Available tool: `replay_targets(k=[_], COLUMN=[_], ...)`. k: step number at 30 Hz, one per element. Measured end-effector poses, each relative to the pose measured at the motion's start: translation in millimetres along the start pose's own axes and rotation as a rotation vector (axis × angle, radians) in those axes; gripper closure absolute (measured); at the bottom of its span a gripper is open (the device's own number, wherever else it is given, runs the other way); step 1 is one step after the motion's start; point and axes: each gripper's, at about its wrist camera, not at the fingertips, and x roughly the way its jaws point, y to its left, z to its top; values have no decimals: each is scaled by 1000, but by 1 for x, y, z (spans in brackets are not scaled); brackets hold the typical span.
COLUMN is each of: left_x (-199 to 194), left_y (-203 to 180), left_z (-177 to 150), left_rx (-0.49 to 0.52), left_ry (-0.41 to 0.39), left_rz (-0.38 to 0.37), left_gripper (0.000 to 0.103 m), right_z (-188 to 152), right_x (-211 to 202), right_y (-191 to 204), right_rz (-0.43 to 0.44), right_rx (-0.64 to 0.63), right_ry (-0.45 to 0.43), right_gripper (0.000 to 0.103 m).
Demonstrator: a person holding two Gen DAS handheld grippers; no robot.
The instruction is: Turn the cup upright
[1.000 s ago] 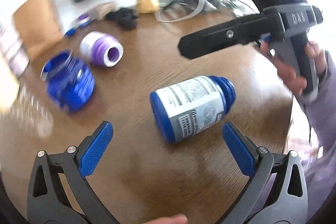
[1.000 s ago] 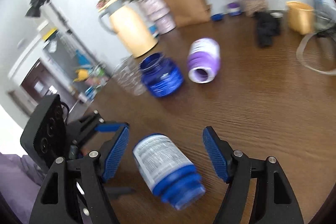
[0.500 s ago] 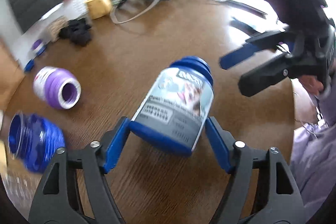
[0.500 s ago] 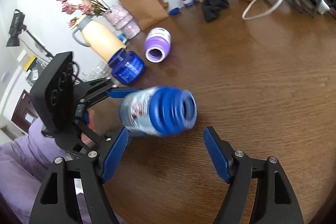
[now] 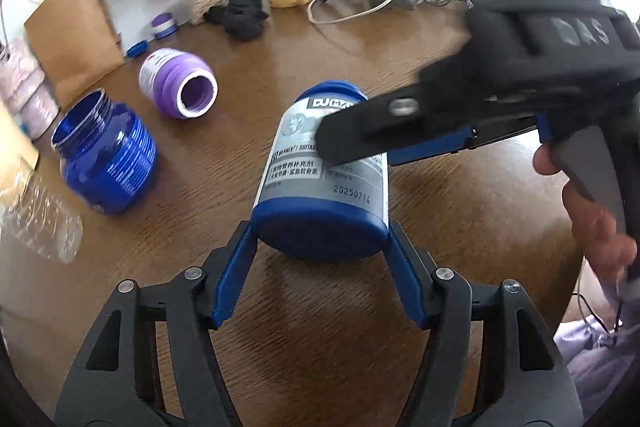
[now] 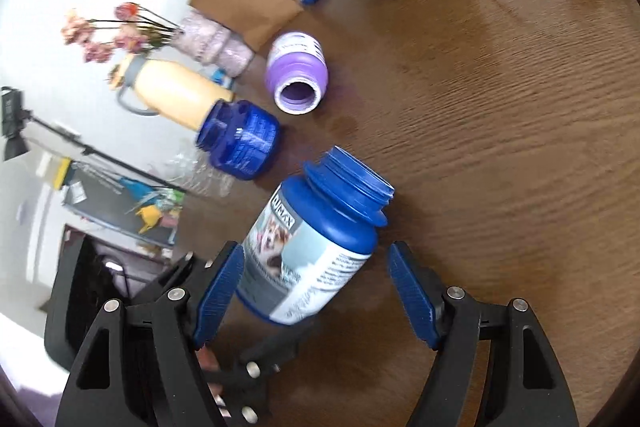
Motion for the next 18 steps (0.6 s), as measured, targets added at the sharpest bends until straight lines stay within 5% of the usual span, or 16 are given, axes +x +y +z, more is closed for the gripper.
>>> replay_targets(k=[7,11,15,18], left_x=[1,-12,-34,-46], left_y=[10,22,46,66], left_z=[-3,-13,-22,-27], left_rx=[-39,-68,-146,-203], left_ry=[14,2,-54,-81], left_rz=[-14,-86,-136,-120], left_gripper=[42,24,14,12], right_z=[17,18,9,-3], right_x=[29,36,32,23], right_y=[7,17,37,63], right_rz=[5,-26,-105,-274], right_rx=[85,61,-73,-273], right_ry=[45,30,-20,-132], right_gripper=[25,27,30,32])
